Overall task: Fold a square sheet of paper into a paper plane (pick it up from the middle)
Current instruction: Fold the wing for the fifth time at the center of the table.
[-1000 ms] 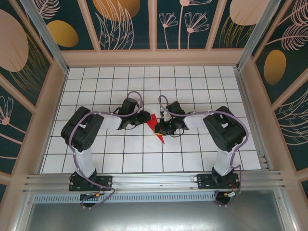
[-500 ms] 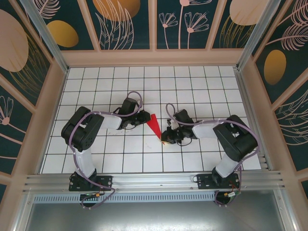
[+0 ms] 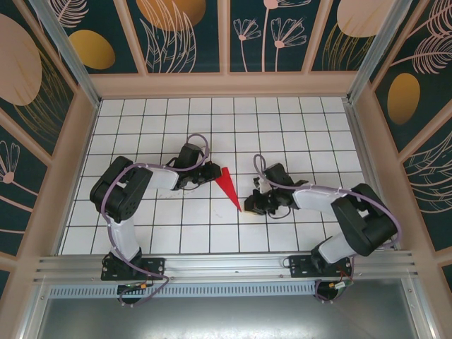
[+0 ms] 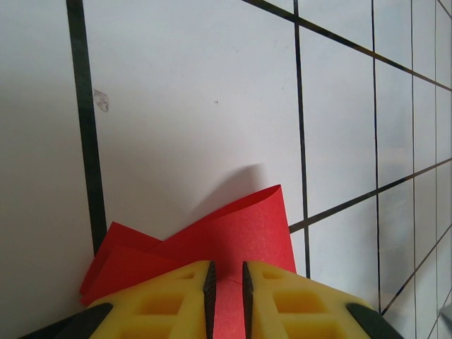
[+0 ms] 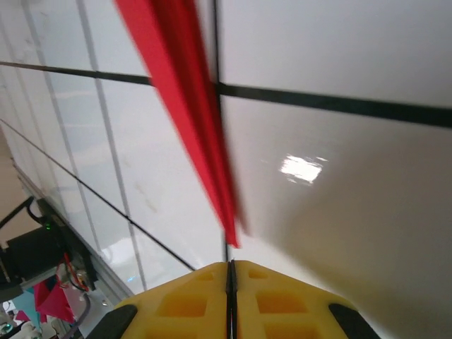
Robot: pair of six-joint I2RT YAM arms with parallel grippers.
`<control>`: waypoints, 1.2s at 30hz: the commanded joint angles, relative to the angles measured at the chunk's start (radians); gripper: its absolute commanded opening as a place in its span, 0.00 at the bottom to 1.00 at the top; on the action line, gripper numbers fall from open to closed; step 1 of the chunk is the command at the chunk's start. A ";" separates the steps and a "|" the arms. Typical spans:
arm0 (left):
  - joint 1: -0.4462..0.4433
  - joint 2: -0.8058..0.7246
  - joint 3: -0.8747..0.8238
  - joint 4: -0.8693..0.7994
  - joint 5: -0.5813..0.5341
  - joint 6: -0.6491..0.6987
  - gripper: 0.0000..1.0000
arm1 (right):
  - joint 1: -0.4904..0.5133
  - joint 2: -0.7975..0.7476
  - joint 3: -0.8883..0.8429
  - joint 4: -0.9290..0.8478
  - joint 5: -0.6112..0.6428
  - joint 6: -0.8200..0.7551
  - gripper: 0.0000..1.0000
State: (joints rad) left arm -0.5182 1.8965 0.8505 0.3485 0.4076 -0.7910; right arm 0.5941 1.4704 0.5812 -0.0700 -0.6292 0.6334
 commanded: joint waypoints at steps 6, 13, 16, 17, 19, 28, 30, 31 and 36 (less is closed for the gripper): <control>0.004 0.085 -0.014 -0.082 -0.100 0.024 0.23 | -0.005 0.116 0.186 0.086 -0.036 0.034 0.11; 0.004 0.094 -0.005 -0.081 -0.094 0.022 0.23 | -0.003 0.275 0.255 0.106 -0.040 0.028 0.11; 0.004 0.093 -0.007 -0.081 -0.096 0.020 0.23 | -0.005 0.319 0.255 0.093 -0.025 0.013 0.11; 0.004 0.093 -0.008 -0.079 -0.098 0.019 0.23 | -0.005 0.328 0.250 0.083 -0.018 0.009 0.10; 0.004 0.089 -0.008 -0.084 -0.103 0.020 0.23 | -0.005 0.342 0.229 0.080 -0.005 0.002 0.10; 0.008 0.065 0.018 -0.130 -0.149 0.063 0.26 | -0.006 0.368 0.146 0.053 0.046 -0.022 0.02; 0.013 0.056 0.028 -0.135 -0.158 0.076 0.27 | -0.007 0.367 0.140 0.048 0.048 -0.027 0.01; 0.017 0.054 0.033 -0.138 -0.159 0.080 0.27 | -0.006 0.364 0.137 0.048 0.047 -0.029 0.01; 0.052 0.059 0.041 -0.120 -0.140 0.087 0.29 | -0.006 0.363 0.131 0.044 0.044 -0.037 0.00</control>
State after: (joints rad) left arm -0.5175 1.8965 0.8932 0.2737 0.4137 -0.7639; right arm 0.5869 1.7943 0.7685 0.0937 -0.6640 0.6262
